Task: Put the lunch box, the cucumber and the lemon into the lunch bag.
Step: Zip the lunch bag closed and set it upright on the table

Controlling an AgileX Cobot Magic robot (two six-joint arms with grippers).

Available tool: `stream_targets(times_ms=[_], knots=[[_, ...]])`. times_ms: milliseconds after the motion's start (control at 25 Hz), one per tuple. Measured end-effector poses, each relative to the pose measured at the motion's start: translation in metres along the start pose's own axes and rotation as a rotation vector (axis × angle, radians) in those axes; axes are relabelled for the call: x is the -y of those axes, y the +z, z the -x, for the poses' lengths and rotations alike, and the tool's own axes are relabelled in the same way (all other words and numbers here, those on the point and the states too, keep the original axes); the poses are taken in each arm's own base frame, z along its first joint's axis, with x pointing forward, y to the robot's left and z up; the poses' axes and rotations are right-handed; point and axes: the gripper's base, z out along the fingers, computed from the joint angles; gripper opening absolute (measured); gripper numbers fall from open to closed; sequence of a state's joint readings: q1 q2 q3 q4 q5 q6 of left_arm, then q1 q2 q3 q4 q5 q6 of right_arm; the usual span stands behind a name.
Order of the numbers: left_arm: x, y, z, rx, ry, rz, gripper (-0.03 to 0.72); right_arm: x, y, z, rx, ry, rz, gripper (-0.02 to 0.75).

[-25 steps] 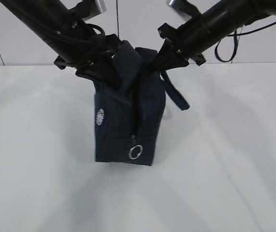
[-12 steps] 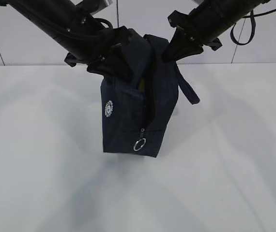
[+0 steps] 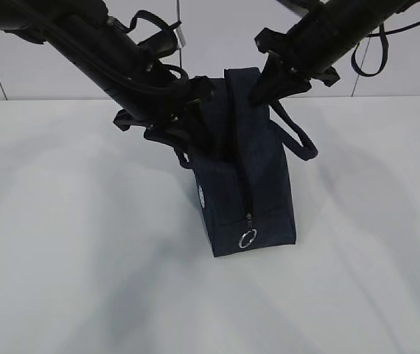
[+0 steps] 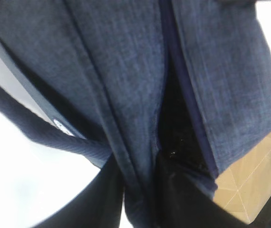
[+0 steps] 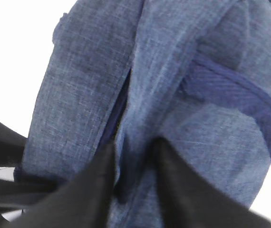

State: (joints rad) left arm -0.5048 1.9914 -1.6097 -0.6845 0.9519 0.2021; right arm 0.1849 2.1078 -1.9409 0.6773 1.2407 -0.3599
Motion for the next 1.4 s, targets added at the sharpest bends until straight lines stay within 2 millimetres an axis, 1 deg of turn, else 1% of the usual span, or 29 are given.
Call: stream_targets(times_ms=[80, 160, 240, 320, 360, 440, 560, 640, 760, 920, 1040, 1120, 1240, 1400], knots=[[0.000, 0.000, 0.000, -0.001, 0.001, 0.005, 0.191, 0.001, 0.003, 0.000, -0.002, 0.005, 0.006, 0.095], [-0.001, 0.000, -0.001, -0.009, 0.005, 0.011, 0.236, 0.000, 0.003, 0.000, 0.001, 0.008, 0.009, 0.180], [-0.001, 0.000, -0.002, -0.017, 0.005, 0.011, 0.272, 0.000, 0.003, 0.001, 0.005, 0.009, 0.012, 0.290], [-0.001, 0.000, -0.002, -0.020, 0.006, 0.013, 0.308, 0.000, 0.003, 0.001, 0.007, 0.011, 0.018, 0.379], [-0.001, 0.000, -0.002, -0.022, 0.006, 0.013, 0.322, -0.001, 0.003, 0.001, 0.009, 0.015, 0.022, 0.412], [-0.001, 0.000, -0.002, -0.026, 0.009, 0.016, 0.349, -0.001, 0.003, 0.001, 0.011, 0.028, 0.028, 0.441], [-0.003, 0.000, -0.003, -0.031, 0.019, 0.031, 0.367, -0.001, 0.003, 0.001, 0.010, 0.038, 0.030, 0.455], [-0.002, -0.003, -0.002, -0.018, 0.029, 0.037, 0.368, -0.004, -0.001, 0.001, 0.019, 0.034, 0.029, 0.459], [0.005, -0.015, 0.001, 0.038, 0.045, 0.039, 0.369, -0.014, -0.016, 0.003, 0.052, 0.010, 0.026, 0.459], [0.017, -0.037, 0.005, 0.131, 0.084, 0.050, 0.368, -0.039, -0.054, 0.013, 0.157, -0.062, 0.016, 0.459], [0.025, -0.057, 0.006, 0.193, 0.131, 0.076, 0.368, -0.065, -0.091, 0.020, 0.262, -0.141, 0.004, 0.459], [0.031, -0.072, 0.006, 0.243, 0.170, 0.103, 0.368, -0.086, -0.121, 0.019, 0.334, -0.199, -0.007, 0.452], [0.045, -0.101, 0.005, 0.352, 0.225, 0.126, 0.367, -0.119, -0.162, 0.008, 0.425, -0.274, -0.014, 0.430], [0.064, -0.145, 0.000, 0.507, 0.299, 0.149, 0.364, -0.162, -0.218, -0.018, 0.583, -0.417, -0.046, 0.422]])
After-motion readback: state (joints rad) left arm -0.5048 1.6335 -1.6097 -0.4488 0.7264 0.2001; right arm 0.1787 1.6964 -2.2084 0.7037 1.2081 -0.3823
